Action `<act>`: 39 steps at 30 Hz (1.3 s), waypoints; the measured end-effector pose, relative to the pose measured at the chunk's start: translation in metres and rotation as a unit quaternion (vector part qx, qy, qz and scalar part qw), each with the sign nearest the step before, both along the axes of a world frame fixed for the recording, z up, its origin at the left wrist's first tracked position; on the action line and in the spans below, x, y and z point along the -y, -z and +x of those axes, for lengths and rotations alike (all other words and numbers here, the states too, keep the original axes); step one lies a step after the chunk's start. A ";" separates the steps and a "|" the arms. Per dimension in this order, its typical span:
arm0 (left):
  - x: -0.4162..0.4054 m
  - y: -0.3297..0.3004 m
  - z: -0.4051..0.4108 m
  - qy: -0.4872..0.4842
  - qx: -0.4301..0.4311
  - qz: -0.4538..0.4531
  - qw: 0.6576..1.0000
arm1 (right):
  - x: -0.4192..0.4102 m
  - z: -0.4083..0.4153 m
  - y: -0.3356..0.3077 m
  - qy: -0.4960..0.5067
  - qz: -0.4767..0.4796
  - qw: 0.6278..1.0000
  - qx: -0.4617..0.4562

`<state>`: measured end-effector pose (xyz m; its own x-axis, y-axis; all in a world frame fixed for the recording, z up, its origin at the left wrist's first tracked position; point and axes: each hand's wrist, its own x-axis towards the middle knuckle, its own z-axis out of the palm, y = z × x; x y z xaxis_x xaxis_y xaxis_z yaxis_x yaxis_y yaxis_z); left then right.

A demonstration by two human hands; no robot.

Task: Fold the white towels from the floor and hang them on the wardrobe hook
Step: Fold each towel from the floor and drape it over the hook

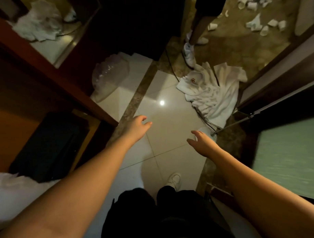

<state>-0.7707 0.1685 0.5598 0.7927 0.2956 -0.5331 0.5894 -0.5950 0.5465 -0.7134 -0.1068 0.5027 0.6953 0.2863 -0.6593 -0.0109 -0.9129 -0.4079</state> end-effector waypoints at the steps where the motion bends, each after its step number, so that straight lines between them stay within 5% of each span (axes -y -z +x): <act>1: 0.005 0.006 0.016 0.008 -0.007 0.003 1.000 | 0.006 0.012 0.004 0.011 -0.006 1.000 -0.006; 17: 0.003 0.158 0.320 0.103 -0.112 -0.046 0.987 | 0.009 0.255 0.110 0.165 -0.063 0.980 -0.088; 26: -0.035 0.249 0.466 0.117 -0.174 -0.061 0.976 | -0.035 0.397 0.190 0.286 -0.016 0.952 -0.109; 39: -0.032 0.412 0.635 0.111 -0.204 -0.058 0.971 | -0.037 0.593 0.358 0.219 -0.014 0.968 -0.123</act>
